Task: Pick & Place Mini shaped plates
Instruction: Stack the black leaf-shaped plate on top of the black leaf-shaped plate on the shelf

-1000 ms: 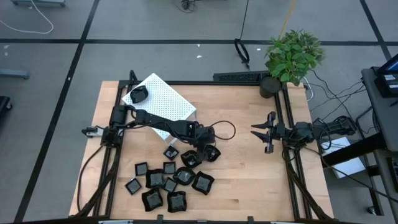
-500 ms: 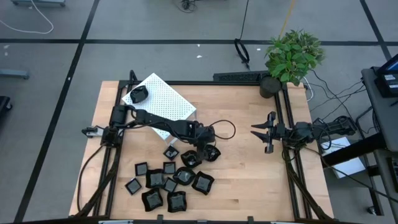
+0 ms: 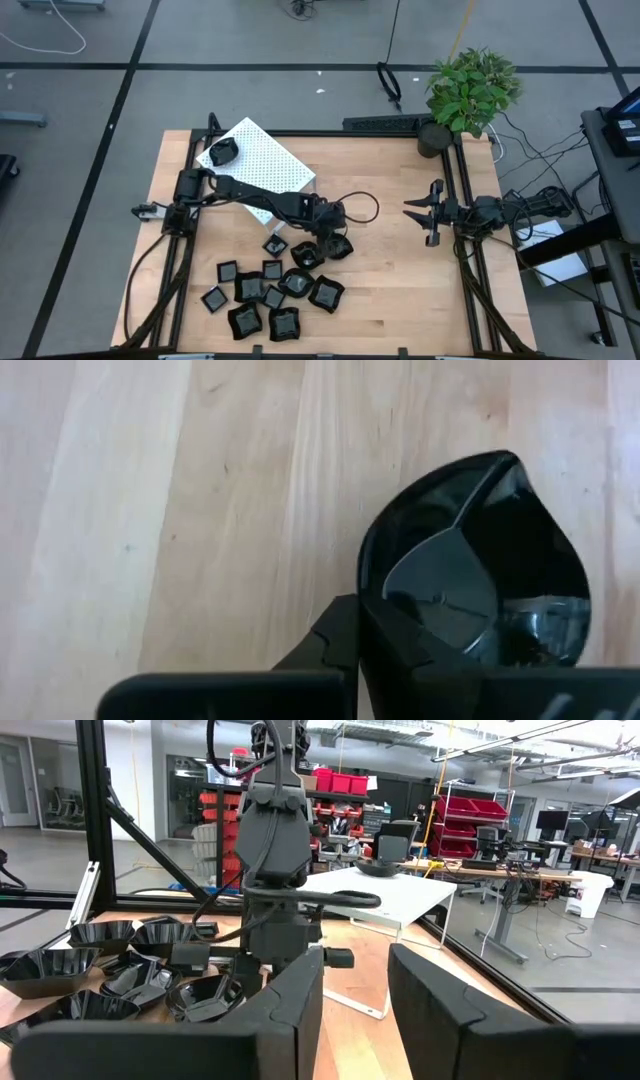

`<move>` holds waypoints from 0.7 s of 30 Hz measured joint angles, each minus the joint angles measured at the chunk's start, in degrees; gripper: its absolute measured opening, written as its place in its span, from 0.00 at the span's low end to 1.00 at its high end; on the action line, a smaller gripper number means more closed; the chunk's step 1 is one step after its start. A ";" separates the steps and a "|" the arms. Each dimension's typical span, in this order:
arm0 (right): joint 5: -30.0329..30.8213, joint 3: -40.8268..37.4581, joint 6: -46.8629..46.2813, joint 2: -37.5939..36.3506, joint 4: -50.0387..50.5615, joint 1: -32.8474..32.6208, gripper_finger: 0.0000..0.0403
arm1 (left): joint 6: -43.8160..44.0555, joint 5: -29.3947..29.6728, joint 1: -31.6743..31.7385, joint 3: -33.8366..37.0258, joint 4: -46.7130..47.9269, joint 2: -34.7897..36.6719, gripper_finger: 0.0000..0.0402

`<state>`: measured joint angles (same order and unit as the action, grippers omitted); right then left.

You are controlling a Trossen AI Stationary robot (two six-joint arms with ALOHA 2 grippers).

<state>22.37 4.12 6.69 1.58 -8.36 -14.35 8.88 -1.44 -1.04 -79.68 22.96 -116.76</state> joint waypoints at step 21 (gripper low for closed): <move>0.00 0.00 -0.01 0.42 0.00 0.00 0.25 | -1.04 15.23 -2.31 -0.04 6.09 27.36 0.01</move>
<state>22.37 4.12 6.68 2.00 -8.36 -14.35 7.85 13.79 -3.35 -79.72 29.05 -89.40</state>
